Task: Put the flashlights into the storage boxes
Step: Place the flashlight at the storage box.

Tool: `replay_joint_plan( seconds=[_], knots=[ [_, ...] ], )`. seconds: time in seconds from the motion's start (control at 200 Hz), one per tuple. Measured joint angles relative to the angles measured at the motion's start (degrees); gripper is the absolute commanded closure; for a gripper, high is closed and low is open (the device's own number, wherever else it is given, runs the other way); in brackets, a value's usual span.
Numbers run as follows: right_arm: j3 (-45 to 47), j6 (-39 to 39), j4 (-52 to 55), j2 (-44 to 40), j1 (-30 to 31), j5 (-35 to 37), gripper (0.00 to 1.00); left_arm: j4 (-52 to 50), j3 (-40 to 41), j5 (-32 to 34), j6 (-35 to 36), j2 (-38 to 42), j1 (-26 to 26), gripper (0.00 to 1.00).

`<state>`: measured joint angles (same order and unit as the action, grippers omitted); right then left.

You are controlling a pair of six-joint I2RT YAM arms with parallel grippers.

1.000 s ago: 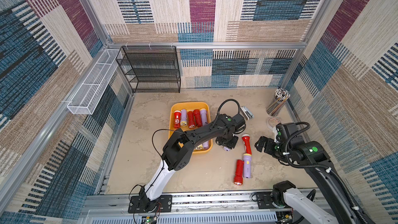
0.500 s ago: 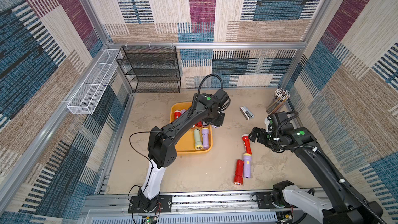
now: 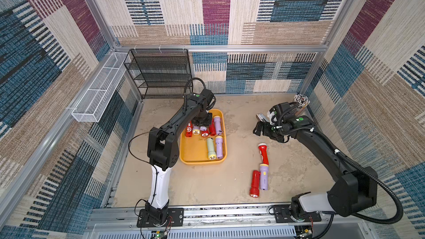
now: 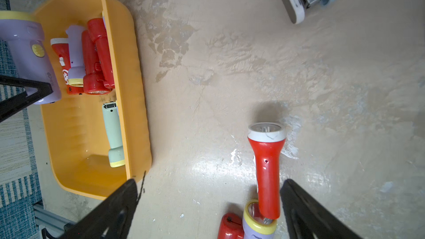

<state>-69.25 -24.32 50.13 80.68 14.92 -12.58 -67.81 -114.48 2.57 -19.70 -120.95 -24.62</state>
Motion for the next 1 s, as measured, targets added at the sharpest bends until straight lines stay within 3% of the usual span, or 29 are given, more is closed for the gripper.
replay_joint_plan(
  seconds=[0.341,0.606,0.881,1.002],
  knots=[
    [-3.63,1.22,-0.94,6.45,0.02,-0.9,0.0,0.22,3.37,-1.31,2.86,-0.96,8.48,0.85],
    [-10.25,2.38,-0.94,12.61,0.02,-1.38,0.0,0.9,1.16,-3.04,4.96,-5.14,10.25,0.81],
    [-15.47,3.8,-0.79,17.2,0.02,-2.03,0.0,1.16,-0.15,-4.81,6.34,-6.75,10.47,0.54],
    [-17.0,4.26,-0.96,18.43,0.02,-2.03,0.0,1.16,-0.5,-5.6,6.32,-6.78,10.51,0.48]
  ],
)
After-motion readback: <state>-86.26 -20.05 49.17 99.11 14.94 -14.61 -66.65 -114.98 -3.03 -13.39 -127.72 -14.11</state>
